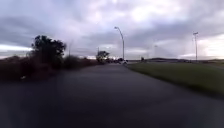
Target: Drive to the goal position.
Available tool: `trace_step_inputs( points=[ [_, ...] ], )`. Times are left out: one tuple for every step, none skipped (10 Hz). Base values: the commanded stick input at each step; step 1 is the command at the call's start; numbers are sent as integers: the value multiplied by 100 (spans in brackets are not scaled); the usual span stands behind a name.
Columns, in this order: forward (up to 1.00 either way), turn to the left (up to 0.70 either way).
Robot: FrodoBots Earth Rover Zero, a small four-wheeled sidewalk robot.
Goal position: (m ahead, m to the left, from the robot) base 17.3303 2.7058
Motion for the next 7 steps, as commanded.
trace_step_inputs(
  points=[
    [70,0],
    [70,0],
    [70,0],
    [70,0],
    [70,0],
    [70,0],
    [70,0]
  ],
)
